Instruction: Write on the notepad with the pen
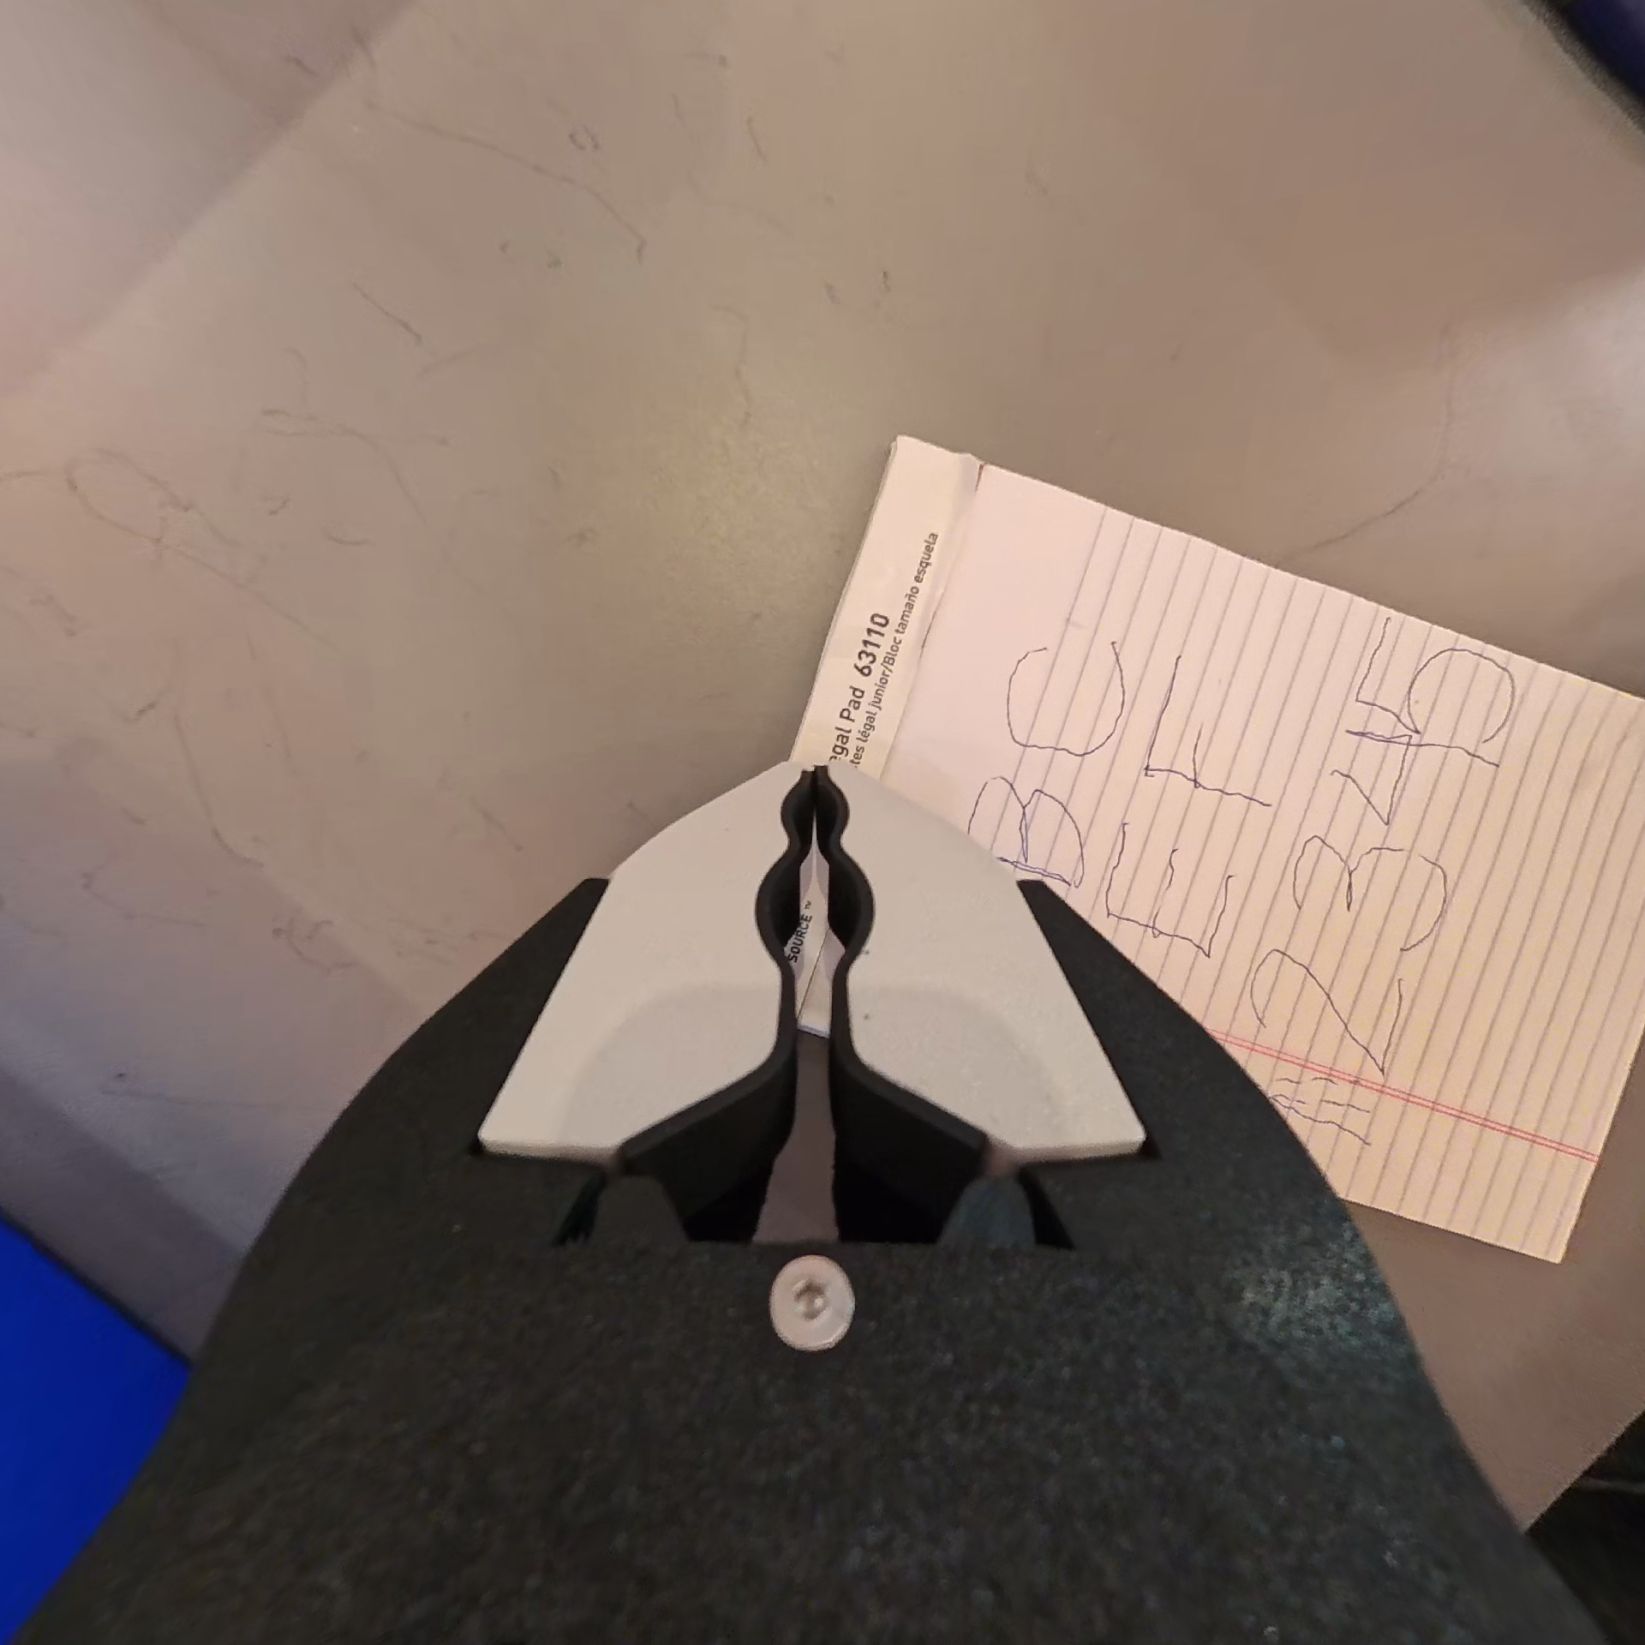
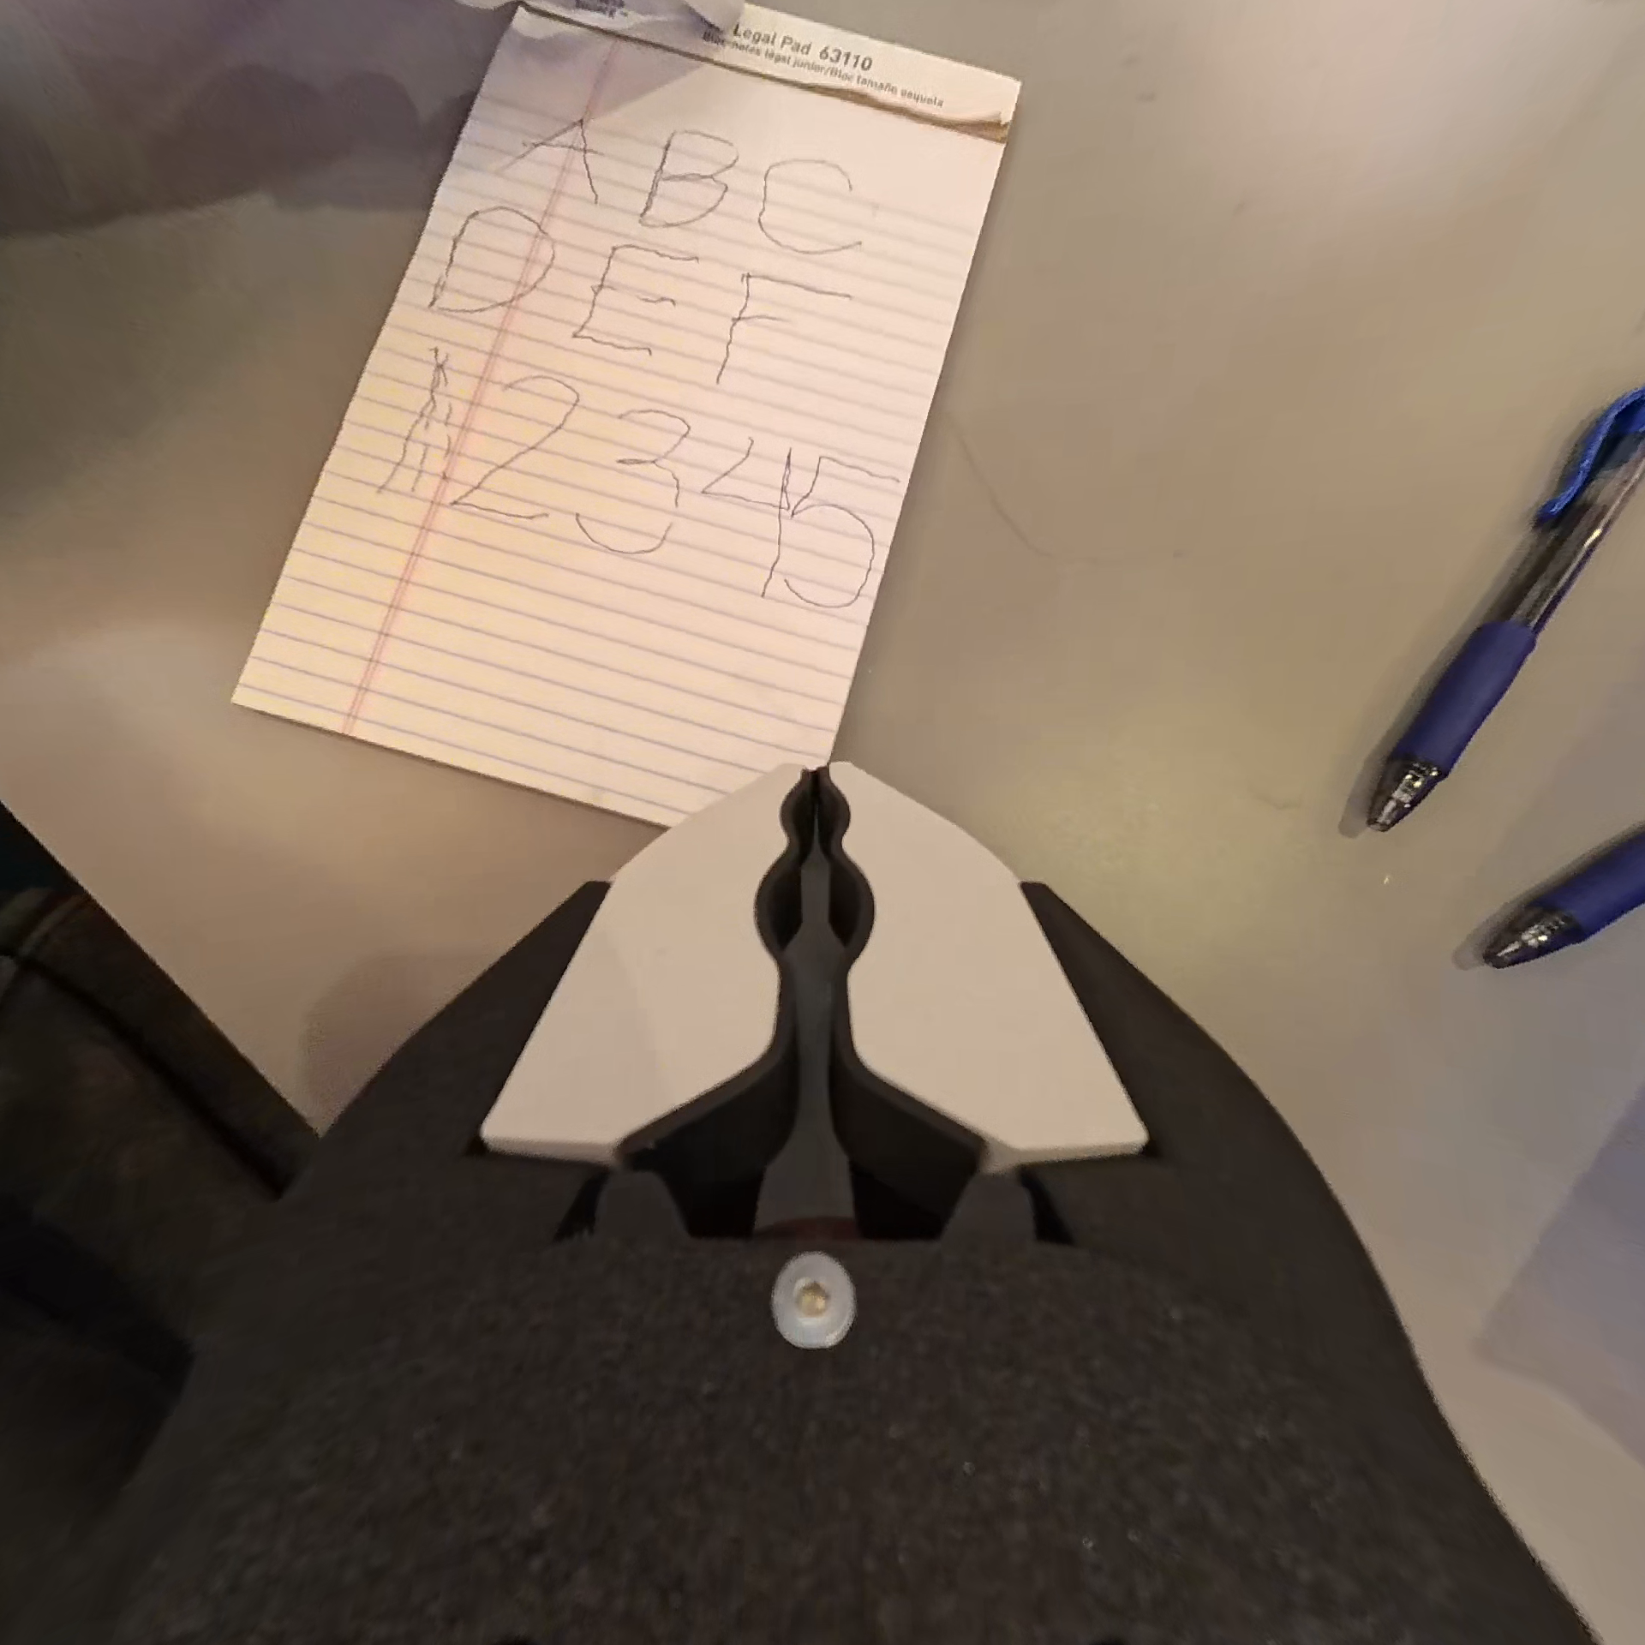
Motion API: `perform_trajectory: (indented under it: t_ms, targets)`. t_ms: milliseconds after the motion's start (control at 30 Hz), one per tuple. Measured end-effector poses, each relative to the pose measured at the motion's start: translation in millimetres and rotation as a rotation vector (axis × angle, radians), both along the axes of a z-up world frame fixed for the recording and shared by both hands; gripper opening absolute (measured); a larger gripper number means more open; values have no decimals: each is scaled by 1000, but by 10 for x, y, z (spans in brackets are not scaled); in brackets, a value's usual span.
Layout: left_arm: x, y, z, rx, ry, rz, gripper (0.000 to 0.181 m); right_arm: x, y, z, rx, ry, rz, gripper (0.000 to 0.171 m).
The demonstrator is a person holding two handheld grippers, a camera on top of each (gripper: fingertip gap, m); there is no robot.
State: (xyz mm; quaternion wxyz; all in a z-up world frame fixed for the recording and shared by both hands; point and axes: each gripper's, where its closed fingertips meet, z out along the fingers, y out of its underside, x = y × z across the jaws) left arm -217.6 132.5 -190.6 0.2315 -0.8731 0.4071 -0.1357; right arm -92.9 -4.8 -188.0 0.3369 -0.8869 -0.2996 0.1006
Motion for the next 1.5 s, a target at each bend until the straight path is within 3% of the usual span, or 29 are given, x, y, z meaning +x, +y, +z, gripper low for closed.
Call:
perform_trajectory:
  t_ms: [267,367,400,433,467,600,800,1500]
  targets:
    - [1,-1,0,-1,-3,-3,0,1,8,158,68,-43,21,0]
    - [1,-2,1,-2,-5,-4,0,-9,-65,70,5,-37,25,0]
    - [1,-2,1,-2,-6,-5,0,-32,-108,25,-26,-29,38,7]
    - [1,-2,1,-2,-7,-5,0,-56,-142,-11,-52,-21,47,28]
    - [1,-2,1,-2,-7,-6,0,-129,-196,-21,-61,-8,96,38]
    - [1,-2,1,-2,-7,-7,0,-612,-371,144,78,17,320,46]
    - [1,-3,1,4,0,-8,0,-1168,-503,22,131,-83,503,32]
    - [0,-5,3,-1,-15,-16,0,-1128,-600,-16,84,-53,541,0]
